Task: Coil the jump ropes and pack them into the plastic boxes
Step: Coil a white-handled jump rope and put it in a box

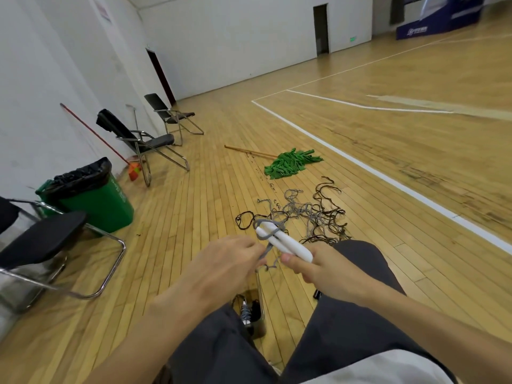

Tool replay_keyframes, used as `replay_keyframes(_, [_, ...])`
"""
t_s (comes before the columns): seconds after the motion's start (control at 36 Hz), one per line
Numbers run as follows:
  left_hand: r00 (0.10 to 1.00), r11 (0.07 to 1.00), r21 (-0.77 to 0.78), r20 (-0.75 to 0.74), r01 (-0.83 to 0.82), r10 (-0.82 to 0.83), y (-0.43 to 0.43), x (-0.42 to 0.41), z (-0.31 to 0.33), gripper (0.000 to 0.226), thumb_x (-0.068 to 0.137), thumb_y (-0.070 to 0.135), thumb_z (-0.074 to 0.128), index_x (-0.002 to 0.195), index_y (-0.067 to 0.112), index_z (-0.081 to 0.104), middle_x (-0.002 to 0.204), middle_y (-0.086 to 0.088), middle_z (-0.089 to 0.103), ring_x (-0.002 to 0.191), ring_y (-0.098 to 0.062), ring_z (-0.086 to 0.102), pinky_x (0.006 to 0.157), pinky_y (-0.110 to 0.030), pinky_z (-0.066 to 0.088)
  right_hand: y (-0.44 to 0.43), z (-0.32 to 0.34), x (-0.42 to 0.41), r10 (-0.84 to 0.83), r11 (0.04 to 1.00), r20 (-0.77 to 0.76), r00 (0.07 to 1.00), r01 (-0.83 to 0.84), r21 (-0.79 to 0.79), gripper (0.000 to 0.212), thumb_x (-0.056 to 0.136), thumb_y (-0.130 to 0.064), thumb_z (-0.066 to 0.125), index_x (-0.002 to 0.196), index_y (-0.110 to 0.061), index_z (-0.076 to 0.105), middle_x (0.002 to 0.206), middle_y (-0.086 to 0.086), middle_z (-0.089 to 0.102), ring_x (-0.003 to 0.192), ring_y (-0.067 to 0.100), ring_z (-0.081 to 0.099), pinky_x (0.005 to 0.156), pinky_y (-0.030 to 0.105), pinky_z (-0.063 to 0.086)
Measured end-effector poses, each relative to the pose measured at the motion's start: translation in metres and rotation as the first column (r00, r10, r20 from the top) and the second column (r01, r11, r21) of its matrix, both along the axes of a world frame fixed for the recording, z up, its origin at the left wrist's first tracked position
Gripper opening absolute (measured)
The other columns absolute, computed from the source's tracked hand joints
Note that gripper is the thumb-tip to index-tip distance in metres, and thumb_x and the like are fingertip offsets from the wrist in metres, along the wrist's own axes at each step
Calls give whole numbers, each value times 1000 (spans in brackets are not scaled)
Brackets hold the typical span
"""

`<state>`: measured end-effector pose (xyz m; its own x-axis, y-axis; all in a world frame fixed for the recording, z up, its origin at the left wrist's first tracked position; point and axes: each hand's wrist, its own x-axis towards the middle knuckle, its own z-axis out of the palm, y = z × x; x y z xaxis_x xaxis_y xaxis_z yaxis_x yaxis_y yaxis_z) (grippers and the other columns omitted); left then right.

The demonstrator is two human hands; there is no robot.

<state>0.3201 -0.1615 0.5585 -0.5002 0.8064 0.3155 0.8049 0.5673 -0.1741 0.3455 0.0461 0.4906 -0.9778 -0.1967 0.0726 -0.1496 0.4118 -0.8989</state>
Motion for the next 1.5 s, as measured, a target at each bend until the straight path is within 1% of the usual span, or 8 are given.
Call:
replay_keyframes(0.31, [987,987,-53,64,151,-147,-3,-8,11,13,81,23,77,74,16,69,67,7,57,57,-6,46,44,-24,46,-4,6,7,116,964,204,972,-160,211,51,98,-54,54,92,-4,61,68,6,47,59,22,40,56,35,34])
replay_keyframes(0.58, [915,999,-41,402,-29,43,9,-17,32,36,66,41,89,80,14,70,68,15,55,68,-2,50,56,-19,38,0,19,12,201,904,389,899,-324,280,41,98,-54,55,90,-13,56,64,-1,51,44,10,40,42,18,38])
replay_keyframes(0.86, [339,997,33,941,-72,-6,9,-22,32,20,72,8,87,82,1,71,66,1,69,61,-10,63,58,-16,47,7,36,22,455,793,474,754,-585,168,37,99,-48,58,83,-14,57,60,-4,47,49,13,40,46,22,38])
replay_keyframes(1.0, [92,960,256,965,-115,-246,3,-34,20,30,69,35,88,79,11,74,72,-3,67,63,-12,62,60,-19,49,9,42,17,553,795,405,728,-607,6,34,102,-37,57,85,-9,56,59,-3,40,49,14,33,45,25,29])
replay_keyframes(1.17, [136,853,452,892,-261,-431,7,-47,19,41,60,62,87,67,24,73,68,-12,54,58,-22,47,53,-32,39,7,65,3,578,816,196,792,-560,-142,38,99,-38,56,77,-7,54,57,-2,40,45,14,31,42,23,28])
replay_keyframes(1.28, [159,635,507,837,-583,-523,20,-41,16,34,92,28,68,116,5,64,61,4,66,52,-8,61,48,-21,50,3,71,-3,501,841,79,862,-464,-277,37,101,-36,54,75,-9,50,58,3,38,43,14,34,43,24,32])
replay_keyframes(1.36, [253,693,441,897,-570,-363,27,-38,13,27,108,14,32,95,4,53,50,6,44,43,-5,35,43,-18,28,1,66,-7,424,855,59,904,-378,-355,36,97,-40,56,72,-16,49,58,0,37,43,14,34,44,24,33])
replay_keyframes(1.5, [329,767,389,912,-511,-244,22,-37,8,40,104,38,38,85,6,51,53,4,36,46,-11,30,46,-19,32,4,51,-14,300,884,70,951,-250,-394,35,104,-36,52,80,-11,49,63,4,36,47,16,35,46,25,36])
